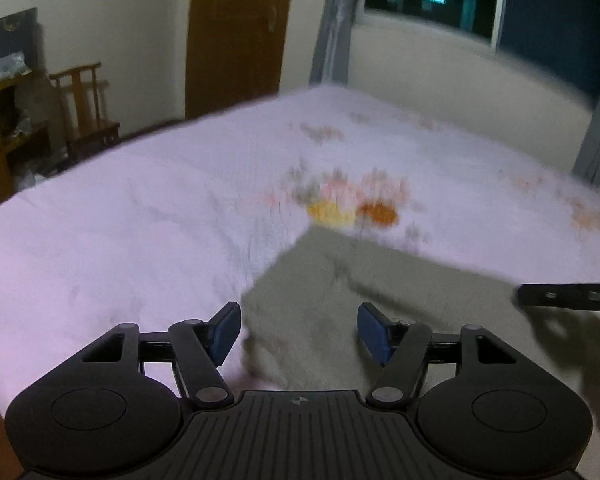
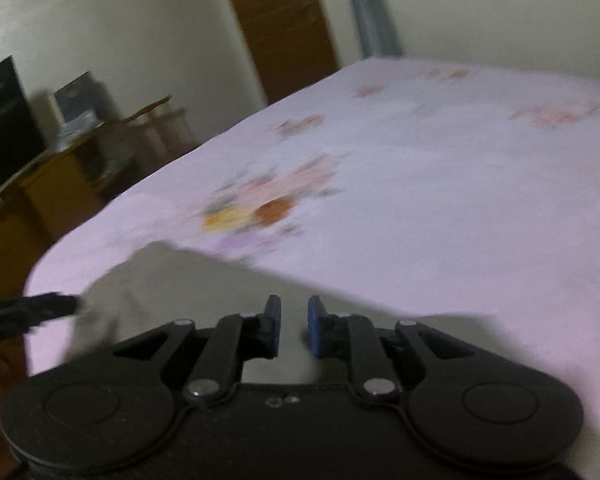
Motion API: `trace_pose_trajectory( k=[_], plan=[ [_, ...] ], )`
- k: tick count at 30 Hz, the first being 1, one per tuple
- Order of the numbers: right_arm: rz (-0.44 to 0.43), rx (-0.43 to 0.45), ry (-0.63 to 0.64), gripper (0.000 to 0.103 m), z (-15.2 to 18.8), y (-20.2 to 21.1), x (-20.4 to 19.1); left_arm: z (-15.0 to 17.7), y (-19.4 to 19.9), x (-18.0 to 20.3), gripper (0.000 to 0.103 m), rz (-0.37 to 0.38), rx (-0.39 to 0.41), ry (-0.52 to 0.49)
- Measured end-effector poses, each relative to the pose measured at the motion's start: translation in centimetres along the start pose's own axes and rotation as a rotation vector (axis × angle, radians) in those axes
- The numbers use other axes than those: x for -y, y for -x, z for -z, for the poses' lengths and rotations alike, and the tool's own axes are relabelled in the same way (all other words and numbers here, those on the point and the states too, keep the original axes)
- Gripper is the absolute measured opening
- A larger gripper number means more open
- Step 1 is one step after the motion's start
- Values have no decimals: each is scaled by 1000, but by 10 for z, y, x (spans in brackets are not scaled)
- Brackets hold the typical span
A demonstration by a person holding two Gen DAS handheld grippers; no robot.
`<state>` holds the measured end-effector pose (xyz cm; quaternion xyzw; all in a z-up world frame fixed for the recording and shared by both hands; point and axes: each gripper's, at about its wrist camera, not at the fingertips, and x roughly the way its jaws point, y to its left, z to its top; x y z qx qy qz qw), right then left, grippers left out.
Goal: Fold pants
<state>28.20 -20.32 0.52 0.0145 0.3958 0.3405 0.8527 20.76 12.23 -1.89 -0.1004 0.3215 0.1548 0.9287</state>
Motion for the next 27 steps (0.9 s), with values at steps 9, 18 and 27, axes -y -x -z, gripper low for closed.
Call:
trace_pose_trajectory(
  k=[9, 18, 27],
  plan=[
    [71, 50, -101, 13, 12, 49, 20, 17, 1, -16, 79, -6, -61, 22],
    [207, 219, -152, 88, 78, 175, 37, 30, 47, 11, 94, 55, -13, -47],
    [505, 512, -559, 89, 199, 345, 129, 41, 77, 83, 98, 168, 17, -146]
  ],
)
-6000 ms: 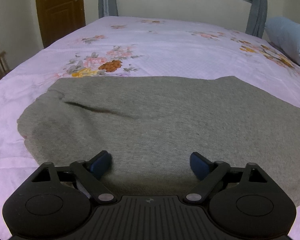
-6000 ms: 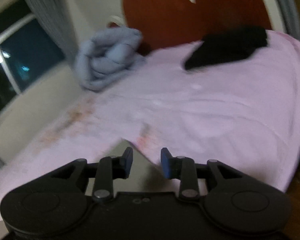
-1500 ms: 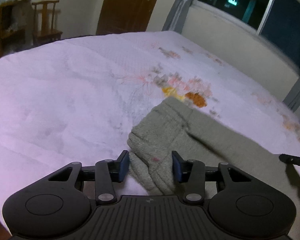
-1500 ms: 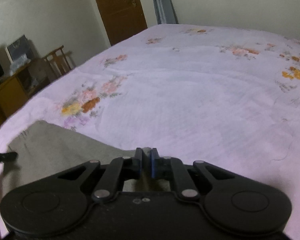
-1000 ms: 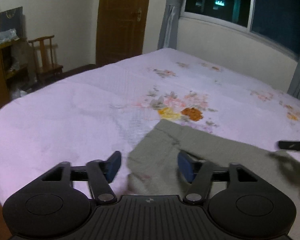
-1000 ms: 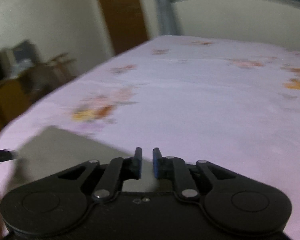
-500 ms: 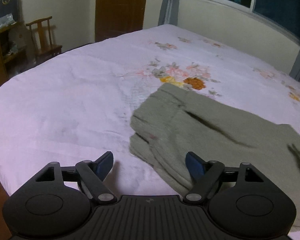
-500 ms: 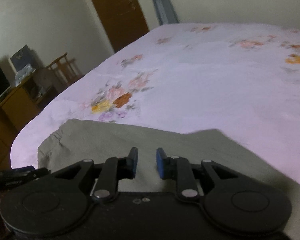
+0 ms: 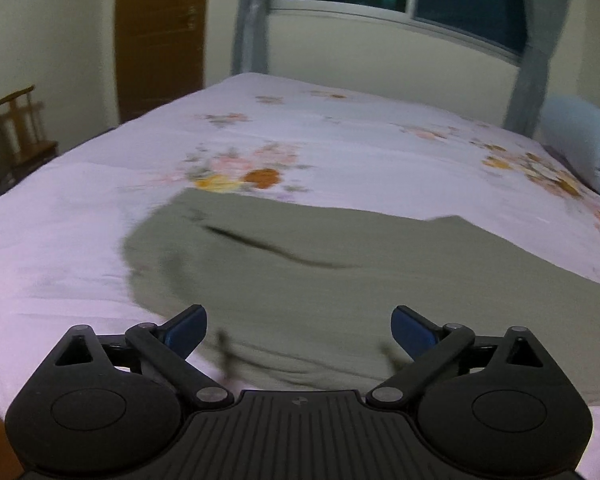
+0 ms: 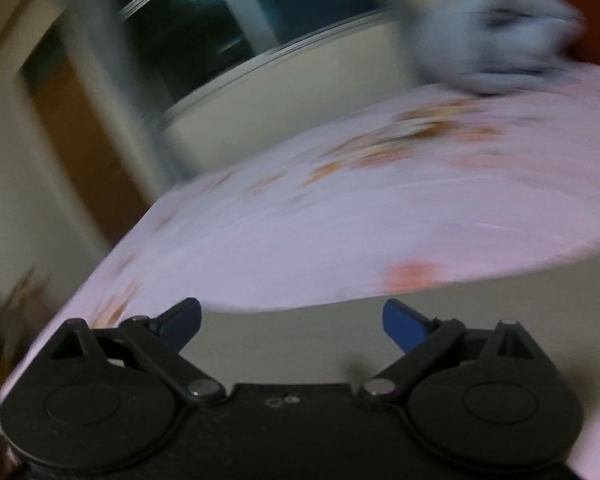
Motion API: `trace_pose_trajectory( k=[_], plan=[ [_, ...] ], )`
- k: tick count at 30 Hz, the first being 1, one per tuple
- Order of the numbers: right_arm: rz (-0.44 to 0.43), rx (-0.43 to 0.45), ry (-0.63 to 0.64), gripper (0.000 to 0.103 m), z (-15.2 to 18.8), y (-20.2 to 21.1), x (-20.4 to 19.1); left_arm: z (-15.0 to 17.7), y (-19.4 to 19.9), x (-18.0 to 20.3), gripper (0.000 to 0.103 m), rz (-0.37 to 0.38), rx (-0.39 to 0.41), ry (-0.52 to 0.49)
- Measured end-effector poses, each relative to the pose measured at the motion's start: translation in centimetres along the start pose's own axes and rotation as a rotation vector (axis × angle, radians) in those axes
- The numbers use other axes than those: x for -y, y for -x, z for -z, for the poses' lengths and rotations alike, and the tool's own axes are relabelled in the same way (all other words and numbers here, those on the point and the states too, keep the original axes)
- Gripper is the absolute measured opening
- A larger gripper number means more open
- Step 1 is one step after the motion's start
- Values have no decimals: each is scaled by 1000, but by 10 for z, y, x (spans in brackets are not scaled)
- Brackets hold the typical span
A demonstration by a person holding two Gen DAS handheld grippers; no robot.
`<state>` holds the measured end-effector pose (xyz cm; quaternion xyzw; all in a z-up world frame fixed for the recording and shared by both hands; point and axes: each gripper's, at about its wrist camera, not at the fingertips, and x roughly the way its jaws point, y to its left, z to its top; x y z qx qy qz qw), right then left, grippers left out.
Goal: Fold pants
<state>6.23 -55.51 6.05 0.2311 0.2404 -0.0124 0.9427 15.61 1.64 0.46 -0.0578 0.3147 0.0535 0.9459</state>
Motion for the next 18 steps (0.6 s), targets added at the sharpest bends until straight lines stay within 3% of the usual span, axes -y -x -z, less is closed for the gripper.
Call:
trace_pose_trajectory(
  k=[3, 6, 11, 18],
  plan=[
    [141, 49, -92, 84, -3, 28, 50, 5, 0, 31, 98, 53, -11, -7],
    [228, 99, -189, 80, 1, 49, 89, 13, 0, 76, 98, 114, -9, -55],
    [243, 147, -382, 69, 9, 63, 145, 31, -2, 159, 98, 220, -38, -118],
    [217, 136, -530, 67, 32, 69, 196, 61, 13, 276, 98, 385, -34, -220]
  ],
)
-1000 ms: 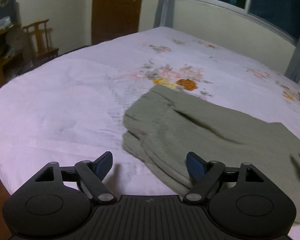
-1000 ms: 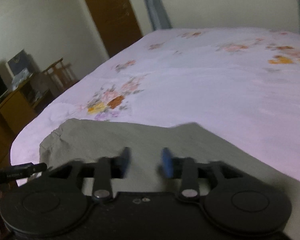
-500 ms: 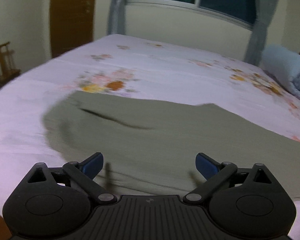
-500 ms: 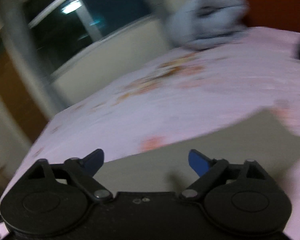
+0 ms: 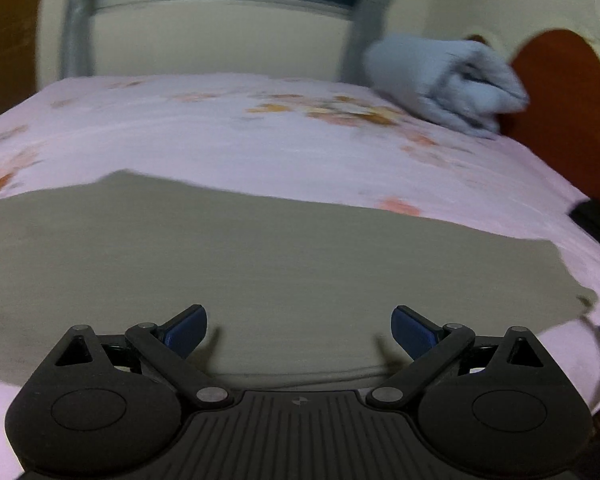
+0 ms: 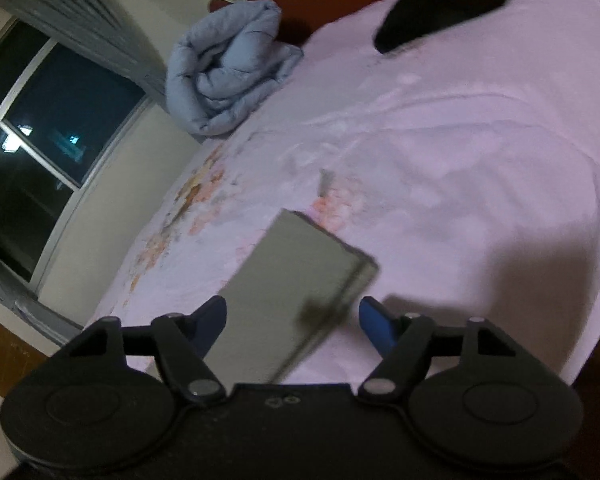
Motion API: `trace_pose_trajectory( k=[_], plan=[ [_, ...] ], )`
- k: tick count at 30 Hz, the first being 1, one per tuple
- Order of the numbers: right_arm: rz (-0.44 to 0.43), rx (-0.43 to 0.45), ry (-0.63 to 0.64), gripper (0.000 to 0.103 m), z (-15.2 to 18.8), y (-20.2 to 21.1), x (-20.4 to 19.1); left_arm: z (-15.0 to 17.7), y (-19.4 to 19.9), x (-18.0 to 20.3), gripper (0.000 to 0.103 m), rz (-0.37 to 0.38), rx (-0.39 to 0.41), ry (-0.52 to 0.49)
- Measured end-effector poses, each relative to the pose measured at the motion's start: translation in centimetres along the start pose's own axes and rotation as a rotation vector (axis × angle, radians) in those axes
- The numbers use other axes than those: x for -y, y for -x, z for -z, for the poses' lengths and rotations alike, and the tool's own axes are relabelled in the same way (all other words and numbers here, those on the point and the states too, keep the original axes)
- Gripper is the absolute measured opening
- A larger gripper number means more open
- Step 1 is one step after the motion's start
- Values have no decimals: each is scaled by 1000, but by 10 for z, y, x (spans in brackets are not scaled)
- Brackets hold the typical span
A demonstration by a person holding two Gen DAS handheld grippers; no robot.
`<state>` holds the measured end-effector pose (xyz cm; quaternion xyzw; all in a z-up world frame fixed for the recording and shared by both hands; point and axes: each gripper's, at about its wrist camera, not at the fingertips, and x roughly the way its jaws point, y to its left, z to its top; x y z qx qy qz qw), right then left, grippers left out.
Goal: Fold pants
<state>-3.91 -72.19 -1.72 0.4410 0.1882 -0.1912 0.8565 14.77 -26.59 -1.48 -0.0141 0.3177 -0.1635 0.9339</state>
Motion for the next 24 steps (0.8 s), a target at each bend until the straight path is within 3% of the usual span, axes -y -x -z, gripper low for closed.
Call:
trace_pose_trajectory(
  k=[6, 9, 13, 19, 21, 24],
  plan=[
    [-41, -12, -88, 67, 1, -2, 27, 8, -30, 63, 98, -5, -55, -11],
    [-61, -21, -97, 67, 2, -4, 32, 20, -44, 82, 98, -78, -102, -84],
    [-79, -20, -122, 67, 2, -4, 36, 25, -28, 87, 98, -128, -60, -78],
    [-97, -15, -125, 66, -1, -14, 33, 26, -37, 82, 102, -138, -111, -79],
    [-99, -27, -114, 58, -3, -22, 30, 26, -44, 79, 103, -140, -110, -84],
    [-103, -107, -78, 7, -1, -41, 20, 26, -48, 80, 103, -140, -107, -90]
  ],
)
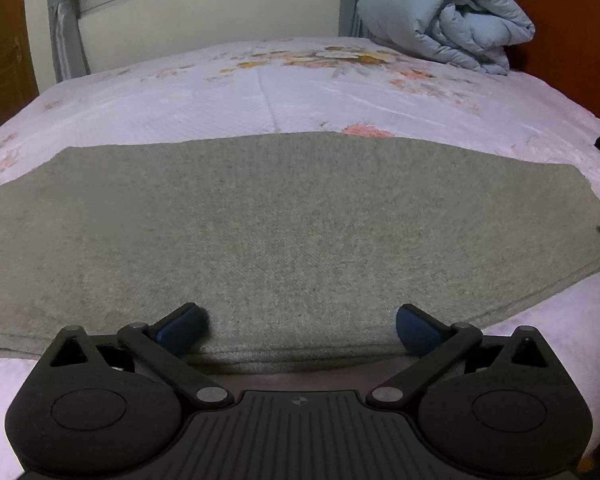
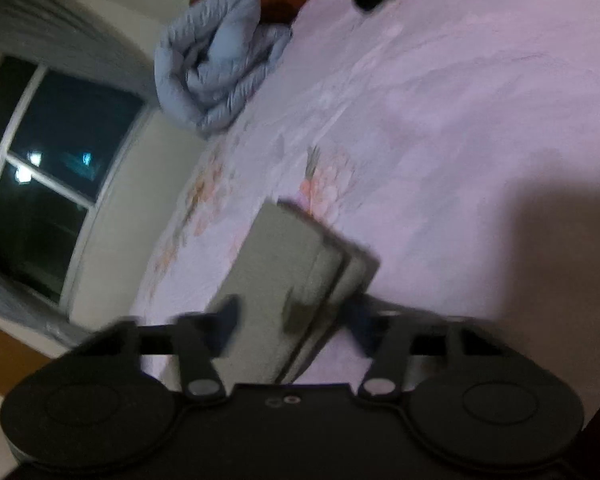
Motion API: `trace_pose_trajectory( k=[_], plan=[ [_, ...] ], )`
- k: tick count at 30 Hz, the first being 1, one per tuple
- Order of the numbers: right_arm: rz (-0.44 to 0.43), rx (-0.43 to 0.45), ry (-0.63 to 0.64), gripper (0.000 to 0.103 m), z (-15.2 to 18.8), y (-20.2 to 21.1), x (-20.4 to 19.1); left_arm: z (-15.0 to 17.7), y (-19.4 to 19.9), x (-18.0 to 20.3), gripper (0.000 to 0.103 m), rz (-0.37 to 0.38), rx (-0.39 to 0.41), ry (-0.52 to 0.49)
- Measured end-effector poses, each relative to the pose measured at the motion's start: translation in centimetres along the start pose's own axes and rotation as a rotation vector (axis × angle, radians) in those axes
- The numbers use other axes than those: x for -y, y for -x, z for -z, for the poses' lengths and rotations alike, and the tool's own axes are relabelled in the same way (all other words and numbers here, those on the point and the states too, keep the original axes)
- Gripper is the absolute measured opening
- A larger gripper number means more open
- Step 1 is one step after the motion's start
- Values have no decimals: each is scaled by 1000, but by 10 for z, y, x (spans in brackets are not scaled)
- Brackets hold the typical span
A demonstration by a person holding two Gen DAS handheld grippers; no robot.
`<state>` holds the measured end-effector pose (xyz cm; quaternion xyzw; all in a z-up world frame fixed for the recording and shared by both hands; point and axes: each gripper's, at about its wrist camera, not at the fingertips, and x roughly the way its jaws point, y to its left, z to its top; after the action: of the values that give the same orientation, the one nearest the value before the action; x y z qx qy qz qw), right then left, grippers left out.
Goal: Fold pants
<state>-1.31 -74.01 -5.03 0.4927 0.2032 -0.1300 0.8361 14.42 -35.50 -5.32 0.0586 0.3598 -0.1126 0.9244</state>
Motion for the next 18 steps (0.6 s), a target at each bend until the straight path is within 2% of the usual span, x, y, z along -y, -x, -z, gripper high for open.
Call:
trace_pose_trajectory(
  k=[1, 3, 5, 7, 9, 14, 18],
  plan=[
    [11, -5, 35, 2, 2, -2, -8, -2, -1, -1, 103, 8, -3, 6],
    [6, 26, 131, 2, 6, 4, -34, -8, 4, -13, 103, 39, 4, 25],
    [-19, 36, 237, 2, 13, 8, -68, -10, 19, -42, 103, 20, 33, 69],
    [-51, 37, 386, 2, 27, 9, -113, -13, 38, -88, 103, -22, 85, 104],
    [-87, 35, 497, 2, 50, 8, -154, -15, 55, -139, 103, -96, 130, 121],
    [-177, -40, 705, 2, 142, -24, -240, -7, 82, -287, 103, -267, 135, 233],
    [-235, -193, 835, 2, 239, -62, -275, 19, 98, -373, 103, -344, 123, 365]
  ],
)
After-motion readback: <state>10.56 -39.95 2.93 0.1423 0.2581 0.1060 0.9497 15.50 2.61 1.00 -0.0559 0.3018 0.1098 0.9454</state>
